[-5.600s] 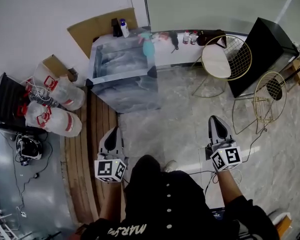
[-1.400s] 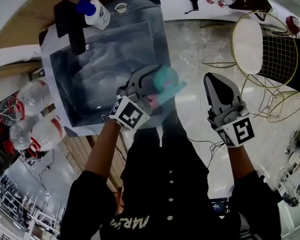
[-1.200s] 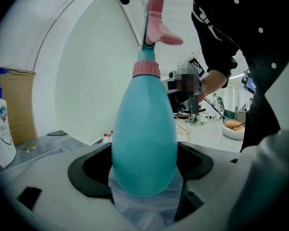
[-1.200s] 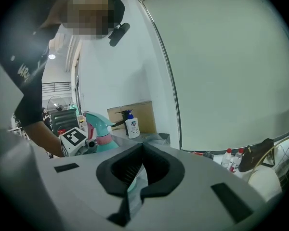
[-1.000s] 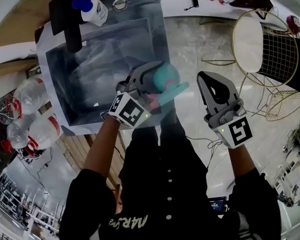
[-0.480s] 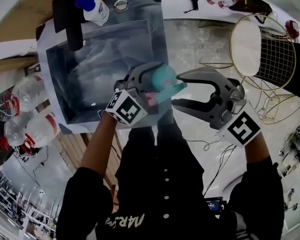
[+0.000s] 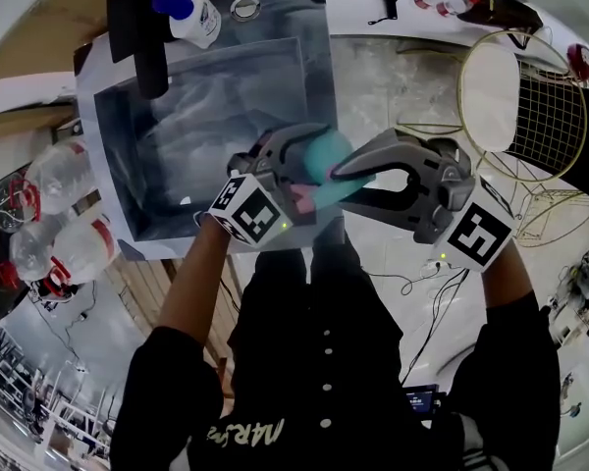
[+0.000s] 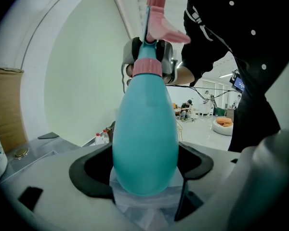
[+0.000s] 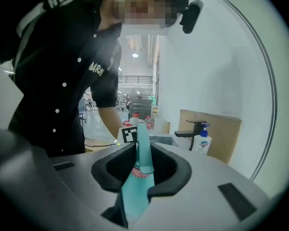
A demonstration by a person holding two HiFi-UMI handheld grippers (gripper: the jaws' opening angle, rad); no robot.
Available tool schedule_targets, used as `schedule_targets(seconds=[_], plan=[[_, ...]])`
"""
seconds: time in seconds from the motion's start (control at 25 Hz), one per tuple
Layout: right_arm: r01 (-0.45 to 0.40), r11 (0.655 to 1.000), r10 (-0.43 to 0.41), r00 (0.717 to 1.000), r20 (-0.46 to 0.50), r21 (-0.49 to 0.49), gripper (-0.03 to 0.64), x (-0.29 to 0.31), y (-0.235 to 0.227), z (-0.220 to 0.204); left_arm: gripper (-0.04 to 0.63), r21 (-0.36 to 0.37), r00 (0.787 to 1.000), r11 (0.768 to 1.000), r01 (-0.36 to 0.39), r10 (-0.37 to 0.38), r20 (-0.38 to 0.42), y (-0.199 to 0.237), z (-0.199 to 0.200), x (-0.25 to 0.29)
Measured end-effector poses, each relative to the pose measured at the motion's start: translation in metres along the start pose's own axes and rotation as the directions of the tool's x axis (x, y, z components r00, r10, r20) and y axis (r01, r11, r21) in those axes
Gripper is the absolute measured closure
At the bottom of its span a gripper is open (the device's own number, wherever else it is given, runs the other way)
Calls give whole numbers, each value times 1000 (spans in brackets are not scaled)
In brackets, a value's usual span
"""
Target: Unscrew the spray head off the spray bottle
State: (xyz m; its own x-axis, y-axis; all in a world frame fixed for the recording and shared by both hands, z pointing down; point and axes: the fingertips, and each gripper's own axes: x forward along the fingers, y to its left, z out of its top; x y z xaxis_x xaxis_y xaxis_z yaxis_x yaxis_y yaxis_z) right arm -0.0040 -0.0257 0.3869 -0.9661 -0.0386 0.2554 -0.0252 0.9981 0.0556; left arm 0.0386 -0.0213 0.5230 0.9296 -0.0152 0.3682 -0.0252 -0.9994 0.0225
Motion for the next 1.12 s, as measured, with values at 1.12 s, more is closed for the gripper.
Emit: schedule_targets(seconds=[1.12], plan=[[-58,983,44,996,84,174,381,-25,-12,5,201,27,999,999,46,-46,-8,-8,-1,0]])
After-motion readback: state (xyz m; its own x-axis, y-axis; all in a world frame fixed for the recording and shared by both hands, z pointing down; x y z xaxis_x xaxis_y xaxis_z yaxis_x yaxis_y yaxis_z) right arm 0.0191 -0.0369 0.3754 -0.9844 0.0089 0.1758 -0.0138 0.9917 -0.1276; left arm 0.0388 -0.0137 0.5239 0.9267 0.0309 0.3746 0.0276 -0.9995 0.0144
